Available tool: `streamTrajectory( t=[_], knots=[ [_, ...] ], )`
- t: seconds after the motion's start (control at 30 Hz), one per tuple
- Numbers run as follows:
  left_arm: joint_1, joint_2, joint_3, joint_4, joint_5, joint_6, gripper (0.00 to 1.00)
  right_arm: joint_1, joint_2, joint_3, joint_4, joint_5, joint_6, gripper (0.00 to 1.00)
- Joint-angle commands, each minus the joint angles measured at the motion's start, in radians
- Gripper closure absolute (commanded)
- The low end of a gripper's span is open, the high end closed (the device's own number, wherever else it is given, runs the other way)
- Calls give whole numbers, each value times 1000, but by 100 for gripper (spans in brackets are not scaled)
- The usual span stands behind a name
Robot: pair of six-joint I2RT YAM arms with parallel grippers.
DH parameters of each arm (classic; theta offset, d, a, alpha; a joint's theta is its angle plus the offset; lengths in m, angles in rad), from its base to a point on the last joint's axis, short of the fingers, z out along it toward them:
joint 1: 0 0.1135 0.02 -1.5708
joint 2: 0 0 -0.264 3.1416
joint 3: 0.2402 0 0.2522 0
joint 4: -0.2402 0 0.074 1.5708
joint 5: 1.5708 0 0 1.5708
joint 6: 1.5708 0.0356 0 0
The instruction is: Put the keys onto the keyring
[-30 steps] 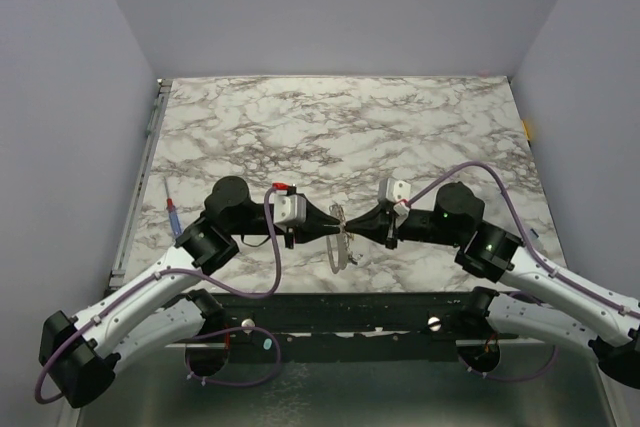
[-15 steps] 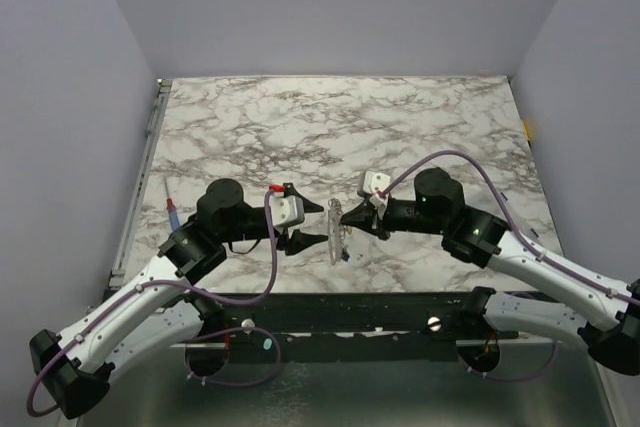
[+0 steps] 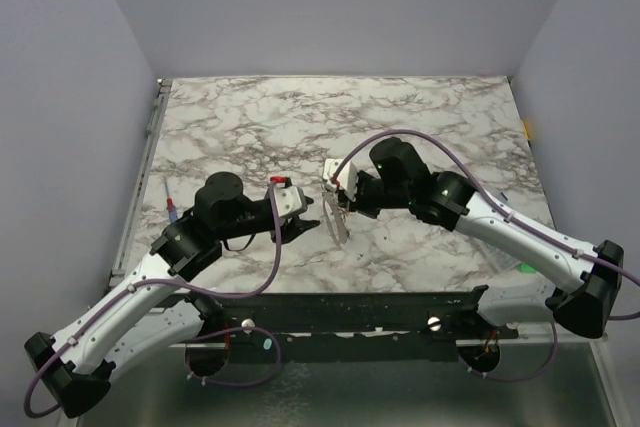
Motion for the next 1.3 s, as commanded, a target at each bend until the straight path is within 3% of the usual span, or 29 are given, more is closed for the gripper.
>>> streamTrajectory(
  t=[0.0, 0.3, 0.53, 1.27],
  knots=[
    [0, -28, -15, -11, -73, 32, 50, 7, 4, 50, -90, 67, -82, 99],
    [0, -39, -90, 134, -21, 75, 60, 7, -39, 18, -30, -9, -98, 99],
    [1, -18, -139, 325, 21, 40, 59, 7, -99, -14, -15, -82, -93, 99],
    [-1, 193, -52, 361, 191, 2, 65, 6, -135, -71, 12, -86, -94, 99]
  ],
)
